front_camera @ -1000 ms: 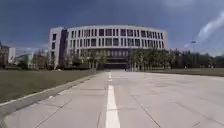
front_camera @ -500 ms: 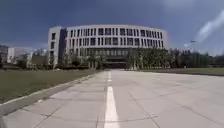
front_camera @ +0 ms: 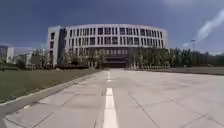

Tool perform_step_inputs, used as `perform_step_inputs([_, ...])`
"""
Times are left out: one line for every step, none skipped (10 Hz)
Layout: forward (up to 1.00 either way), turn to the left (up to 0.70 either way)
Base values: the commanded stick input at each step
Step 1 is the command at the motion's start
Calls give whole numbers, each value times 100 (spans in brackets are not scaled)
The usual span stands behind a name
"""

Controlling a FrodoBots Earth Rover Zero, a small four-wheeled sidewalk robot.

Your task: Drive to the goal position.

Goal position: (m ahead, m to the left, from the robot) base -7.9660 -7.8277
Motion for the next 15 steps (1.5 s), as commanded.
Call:
perform_step_inputs([70, -1])
perform_step_inputs([70, -1])
perform_step_inputs([70, -1])
perform_step_inputs([70, -1])
perform_step_inputs([70, -1])
perform_step_inputs([70, -1])
perform_step_inputs([70, -1])
perform_step_inputs([70, -1])
perform_step_inputs([70, -1])
perform_step_inputs([70, -1])
perform_step_inputs([70, 6])
perform_step_inputs([70, 25])
perform_step_inputs([70, 32])
perform_step_inputs([70, 31])
perform_step_inputs([70, 11])
